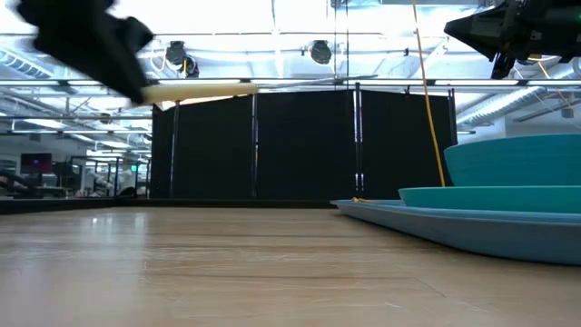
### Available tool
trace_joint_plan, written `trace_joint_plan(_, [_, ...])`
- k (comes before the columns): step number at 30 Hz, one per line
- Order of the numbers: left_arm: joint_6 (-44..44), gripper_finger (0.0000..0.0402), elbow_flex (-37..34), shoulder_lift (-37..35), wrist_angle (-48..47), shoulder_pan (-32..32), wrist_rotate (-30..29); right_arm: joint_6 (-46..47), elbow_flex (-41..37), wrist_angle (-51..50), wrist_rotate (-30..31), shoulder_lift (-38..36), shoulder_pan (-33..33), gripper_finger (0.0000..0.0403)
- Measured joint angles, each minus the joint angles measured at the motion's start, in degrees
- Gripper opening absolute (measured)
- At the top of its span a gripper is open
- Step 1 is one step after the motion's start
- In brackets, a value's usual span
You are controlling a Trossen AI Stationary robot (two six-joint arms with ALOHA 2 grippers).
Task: Set up tray
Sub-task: Put the light yellow knife on the napkin to the left of the blue plate
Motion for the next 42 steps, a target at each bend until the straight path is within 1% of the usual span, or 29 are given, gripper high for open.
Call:
trace_joint_plan(2, [2.2, 0.0077, 0.0, -1.3, 0.9, 4.2, 1.3, 0.0, 0.0, 0.0, 0.0, 0.0, 0.0, 0.0])
trace_joint_plan(5, [5.8, 0.0077, 0.0, -3.2, 2.4, 10.4, 4.9, 0.0, 0.0, 0.0, 0.0, 0.0, 0.0, 0.0])
trace_joint_plan(11, [16.1, 0.0077, 0.0, -5.0, 9.2, 23.6, 16.8, 0.0, 0.0, 0.0, 0.0, 0.0, 0.0, 0.0])
trace_joint_plan(16, [21.6, 0.0077, 0.0, -5.7, 12.7, 33.9, 20.1, 0.0, 0.0, 0.0, 0.0, 0.0, 0.0, 0.0])
trace_joint_plan(17, [23.0, 0.0077, 0.0, -5.7, 13.7, 35.7, 21.4, 0.0, 0.0, 0.0, 0.0, 0.0, 0.0, 0.0])
trace_joint_plan(20, [27.3, 0.0077, 0.0, -5.7, 15.2, 41.0, 26.9, 0.0, 0.0, 0.0, 0.0, 0.0, 0.0, 0.0])
trace_joint_plan(25, [30.6, 0.0077, 0.0, -5.7, 14.3, 49.5, 35.8, 0.0, 0.0, 0.0, 0.0, 0.0, 0.0, 0.0])
trace_joint_plan(28, [32.0, 0.0077, 0.0, -5.7, 13.3, 54.0, 42.8, 0.0, 0.0, 0.0, 0.0, 0.0, 0.0, 0.0])
trace_joint_plan(29, [32.3, 0.0077, 0.0, -5.7, 13.5, 55.2, 44.1, 0.0, 0.0, 0.0, 0.0, 0.0, 0.0, 0.0])
trace_joint_plan(34, [32.3, 0.0077, 0.0, -5.7, 14.2, 59.5, 44.1, 0.0, 0.0, 0.0, 0.0, 0.0, 0.0, 0.0])
trace_joint_plan(40, [38.7, 0.0077, 0.0, -5.7, 16.4, 60.3, 44.2, 0.0, 0.0, 0.0, 0.0, 0.0, 0.0, 0.0])
trace_joint_plan(42, [38.0, 0.0077, 0.0, -5.7, 16.4, 60.3, 43.6, 0.0, 0.0, 0.0, 0.0, 0.0, 0.0, 0.0])
